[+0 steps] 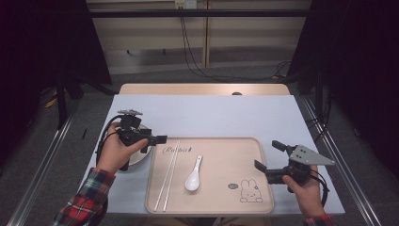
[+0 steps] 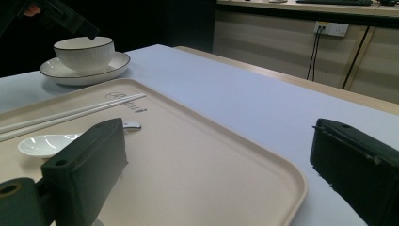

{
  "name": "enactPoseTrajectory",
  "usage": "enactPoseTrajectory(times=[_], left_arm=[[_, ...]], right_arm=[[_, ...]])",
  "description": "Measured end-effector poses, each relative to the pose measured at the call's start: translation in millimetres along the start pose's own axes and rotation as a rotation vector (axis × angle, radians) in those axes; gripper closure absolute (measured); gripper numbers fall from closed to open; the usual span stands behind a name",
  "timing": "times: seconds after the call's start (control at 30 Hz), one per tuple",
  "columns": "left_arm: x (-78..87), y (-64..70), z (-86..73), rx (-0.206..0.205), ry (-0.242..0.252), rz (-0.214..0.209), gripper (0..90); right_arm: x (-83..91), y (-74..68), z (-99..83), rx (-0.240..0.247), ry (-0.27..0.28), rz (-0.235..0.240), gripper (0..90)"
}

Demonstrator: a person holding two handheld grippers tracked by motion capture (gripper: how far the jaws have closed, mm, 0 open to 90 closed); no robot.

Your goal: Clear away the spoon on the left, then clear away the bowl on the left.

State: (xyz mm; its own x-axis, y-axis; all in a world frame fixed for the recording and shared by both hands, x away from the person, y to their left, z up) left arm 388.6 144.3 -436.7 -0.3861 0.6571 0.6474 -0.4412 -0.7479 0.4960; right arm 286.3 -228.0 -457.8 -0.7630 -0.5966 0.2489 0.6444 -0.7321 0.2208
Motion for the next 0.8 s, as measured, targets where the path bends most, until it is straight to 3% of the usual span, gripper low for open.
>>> enactPoseTrajectory(times=[0.27, 0.57, 0.63, 0.8], left_arm=[[13.8, -15.1, 4.4, 0.034, 0.008, 0.033, 15.4], [27.4, -33.6, 12.7, 0.068, 0.027, 0.092, 14.6], [30.6, -42.8, 13.4, 0.075, 0.016, 0.115, 14.6], [36.0, -54.4, 13.4, 0.097, 0.023, 0.138, 14.5]], right_arm=[[-0.1, -0.6, 0.4, -0.001, 0.002, 0.0, 3.6], [0.3, 0.9, 0.4, -0.004, 0.006, 0.005, 3.5], [0.1, 2.5, -0.3, -0.005, 0.0, -0.003, 3.5], [-1.0, 0.2, -1.5, 0.017, -0.01, 0.003, 3.5]])
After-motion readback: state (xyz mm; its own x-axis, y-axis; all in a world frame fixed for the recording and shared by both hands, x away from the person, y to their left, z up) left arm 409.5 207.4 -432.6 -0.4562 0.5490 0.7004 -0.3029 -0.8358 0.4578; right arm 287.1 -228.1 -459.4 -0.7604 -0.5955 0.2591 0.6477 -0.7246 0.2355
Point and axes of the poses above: each handheld gripper's, and its own axes: x roughly backward along the jaws, z roughly out of its top, y roughly to its right, the point moved 8 cm from there along -x, roughly forward along the jaws, and after that the axes turned 14 degrees about x, right-handed, at the moved point
